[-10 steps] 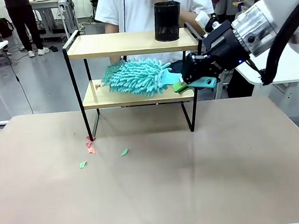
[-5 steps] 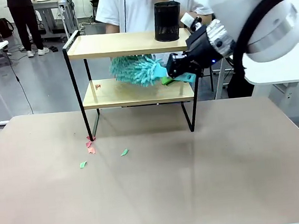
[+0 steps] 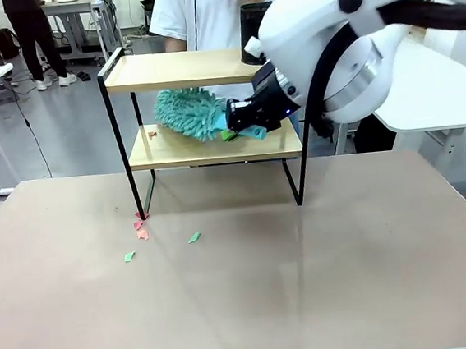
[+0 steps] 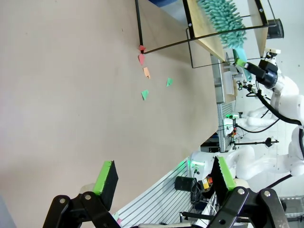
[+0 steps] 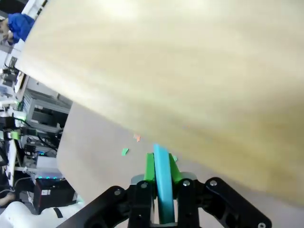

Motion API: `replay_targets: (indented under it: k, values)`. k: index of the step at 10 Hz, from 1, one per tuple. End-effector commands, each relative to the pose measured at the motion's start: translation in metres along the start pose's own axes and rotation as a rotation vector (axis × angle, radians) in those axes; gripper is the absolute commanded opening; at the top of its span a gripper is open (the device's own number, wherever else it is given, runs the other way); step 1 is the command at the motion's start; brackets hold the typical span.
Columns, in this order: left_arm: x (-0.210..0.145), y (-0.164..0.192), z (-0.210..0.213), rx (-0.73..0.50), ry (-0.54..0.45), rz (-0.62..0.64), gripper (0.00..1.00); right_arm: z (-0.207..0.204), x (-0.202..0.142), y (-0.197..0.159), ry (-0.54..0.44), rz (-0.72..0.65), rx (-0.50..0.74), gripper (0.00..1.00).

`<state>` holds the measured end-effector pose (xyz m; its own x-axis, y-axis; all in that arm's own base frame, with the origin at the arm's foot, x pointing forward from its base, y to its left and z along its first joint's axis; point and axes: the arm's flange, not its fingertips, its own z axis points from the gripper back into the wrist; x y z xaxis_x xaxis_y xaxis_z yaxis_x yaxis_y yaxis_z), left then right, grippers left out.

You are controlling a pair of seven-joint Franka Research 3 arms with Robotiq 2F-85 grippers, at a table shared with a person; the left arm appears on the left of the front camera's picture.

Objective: Clean the shelf.
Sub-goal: Clean the remaining tier of the Shelf with the Duster once objects are removed.

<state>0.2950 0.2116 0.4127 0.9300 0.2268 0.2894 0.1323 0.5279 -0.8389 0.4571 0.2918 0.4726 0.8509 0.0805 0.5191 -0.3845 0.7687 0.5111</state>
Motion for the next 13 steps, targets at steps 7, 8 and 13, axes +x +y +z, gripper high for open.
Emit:
replay_targets:
  k: [7,8,13]
  values:
    - [0.001,-0.001,0.000,-0.025,-0.019,-0.027,1.00,-0.006,-0.020,0.036,0.245,0.009,0.361,0.11]
    - [0.001,-0.001,0.000,-0.025,-0.019,-0.027,1.00,-0.004,-0.019,0.033,0.243,0.000,0.380,0.11]
    - [0.001,-0.001,0.000,-0.025,-0.019,-0.027,1.00,0.009,-0.021,0.016,0.193,-0.030,0.351,0.11]
